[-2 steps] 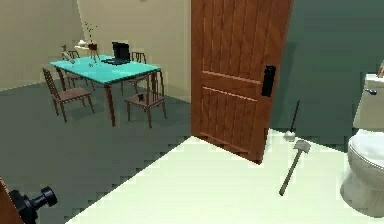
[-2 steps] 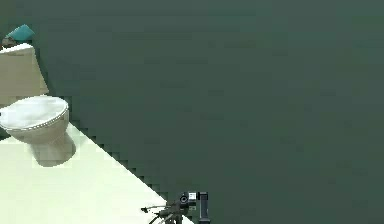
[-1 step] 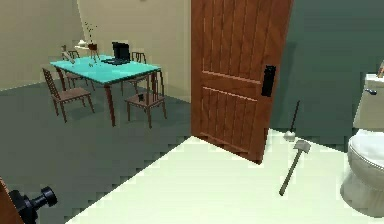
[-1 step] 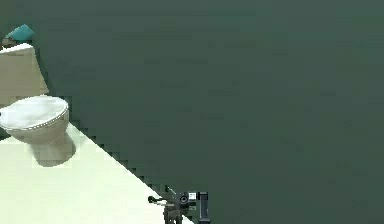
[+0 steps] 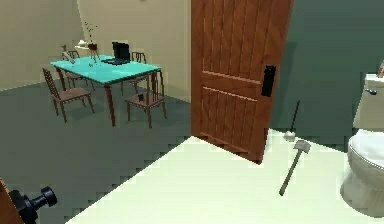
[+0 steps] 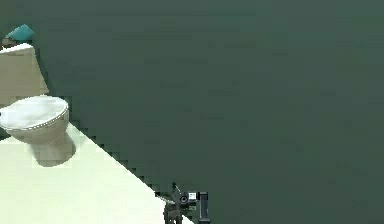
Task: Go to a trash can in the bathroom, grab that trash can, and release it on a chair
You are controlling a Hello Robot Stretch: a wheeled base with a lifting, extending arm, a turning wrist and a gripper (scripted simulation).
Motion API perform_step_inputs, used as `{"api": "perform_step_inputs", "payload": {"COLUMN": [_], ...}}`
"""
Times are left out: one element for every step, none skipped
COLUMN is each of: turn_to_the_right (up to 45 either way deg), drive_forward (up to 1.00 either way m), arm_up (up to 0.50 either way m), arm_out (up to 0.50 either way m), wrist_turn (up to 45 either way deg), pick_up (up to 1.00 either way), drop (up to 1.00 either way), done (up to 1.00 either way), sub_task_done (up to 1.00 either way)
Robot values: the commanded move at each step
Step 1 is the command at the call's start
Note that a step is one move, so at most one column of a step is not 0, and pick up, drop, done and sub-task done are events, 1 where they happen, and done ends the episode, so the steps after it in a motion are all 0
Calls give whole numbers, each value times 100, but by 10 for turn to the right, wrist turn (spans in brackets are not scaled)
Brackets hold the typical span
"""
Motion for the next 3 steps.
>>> {"api": "perform_step_inputs", "payload": {"turn_to_the_right": [0, 0, 0], "drive_forward": [0, 0, 0], "arm_up": [-30, 0, 10], "arm_out": [0, 0, 0], "wrist_turn": [0, 0, 0], "pick_up": [0, 100, 0], "drop": [0, 0, 0], "done": [0, 0, 0], "sub_task_done": [0, 0, 0]}}
